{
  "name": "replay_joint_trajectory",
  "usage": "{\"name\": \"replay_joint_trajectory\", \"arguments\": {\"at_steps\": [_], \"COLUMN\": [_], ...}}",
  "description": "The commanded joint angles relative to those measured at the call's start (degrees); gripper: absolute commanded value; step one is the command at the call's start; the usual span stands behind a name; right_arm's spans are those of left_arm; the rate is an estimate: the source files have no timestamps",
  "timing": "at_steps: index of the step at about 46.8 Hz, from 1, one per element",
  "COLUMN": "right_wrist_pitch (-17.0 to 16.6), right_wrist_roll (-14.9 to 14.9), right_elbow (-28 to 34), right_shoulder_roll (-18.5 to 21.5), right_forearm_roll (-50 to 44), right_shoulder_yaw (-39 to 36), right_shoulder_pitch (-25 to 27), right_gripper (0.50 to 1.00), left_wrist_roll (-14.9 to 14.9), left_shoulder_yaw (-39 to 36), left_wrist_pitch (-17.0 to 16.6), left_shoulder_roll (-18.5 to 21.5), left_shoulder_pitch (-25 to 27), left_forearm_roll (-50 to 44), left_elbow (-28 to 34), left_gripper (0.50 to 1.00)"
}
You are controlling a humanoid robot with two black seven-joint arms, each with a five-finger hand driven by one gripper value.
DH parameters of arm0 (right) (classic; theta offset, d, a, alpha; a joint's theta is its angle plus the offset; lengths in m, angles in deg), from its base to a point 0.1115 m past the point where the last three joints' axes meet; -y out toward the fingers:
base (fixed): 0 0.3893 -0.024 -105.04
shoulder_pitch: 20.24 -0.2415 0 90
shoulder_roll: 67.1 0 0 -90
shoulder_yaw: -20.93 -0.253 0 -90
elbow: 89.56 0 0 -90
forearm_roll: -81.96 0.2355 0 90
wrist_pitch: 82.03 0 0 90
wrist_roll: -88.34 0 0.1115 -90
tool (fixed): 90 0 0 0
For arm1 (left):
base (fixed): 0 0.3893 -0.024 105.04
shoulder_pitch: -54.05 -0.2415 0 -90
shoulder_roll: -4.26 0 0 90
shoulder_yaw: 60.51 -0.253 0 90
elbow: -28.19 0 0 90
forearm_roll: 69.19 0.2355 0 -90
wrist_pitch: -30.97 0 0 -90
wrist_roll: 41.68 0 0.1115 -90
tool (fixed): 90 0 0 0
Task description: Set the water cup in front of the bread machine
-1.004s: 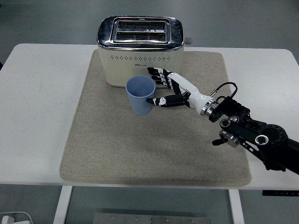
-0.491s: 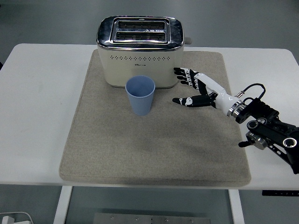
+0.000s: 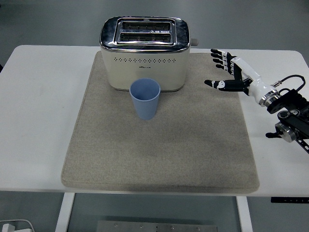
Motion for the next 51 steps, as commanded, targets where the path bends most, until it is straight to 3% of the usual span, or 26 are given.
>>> {"name": "replay_joint_trajectory", "arguments": {"at_steps": [1, 14, 28, 38, 46, 51], "right_wrist_pitch": [0.07, -0.28, -0.28, 0.24, -0.02, -0.20], "right_wrist_roll": [0.72, 8.28, 8.81, 8.89, 12.23, 12.32], "right_elbow": [2.24, 12.53, 13.15, 17.18, 20.71, 20.71], "right_shoulder_roll": [1.44, 5.84, 6.28, 9.35, 11.37, 11.37], "right_forearm_roll": [0.21, 14.79, 16.74, 17.26, 20.51, 21.31], "right_shoulder_yaw": [-2.22, -2.49, -2.57, -2.66, -3.01, -3.10], "right_shoulder_pitch": [-0.18, -5.89, -7.30, -9.41, -10.64, -10.82], "right_gripper": [0.936, 0.936, 0.936, 0.934, 0.936, 0.934], "left_wrist_roll": [0.00, 0.00, 0.00, 0.00, 0.00, 0.00], "left_shoulder_yaw": [0.00, 0.00, 0.00, 0.00, 0.00, 0.00], "left_wrist_pitch": [0.07, 0.07, -0.02, 0.07, -0.02, -0.02], "left_shoulder_roll": [0.00, 0.00, 0.00, 0.00, 0.00, 0.00], "left_shoulder_pitch": [0.00, 0.00, 0.00, 0.00, 0.00, 0.00], "left_forearm_roll": [0.00, 0.00, 0.00, 0.00, 0.00, 0.00], "left_elbow": [0.00, 0.00, 0.00, 0.00, 0.00, 0.00], "left_gripper": [1.000, 1.000, 1.000, 1.000, 1.000, 1.000]}}
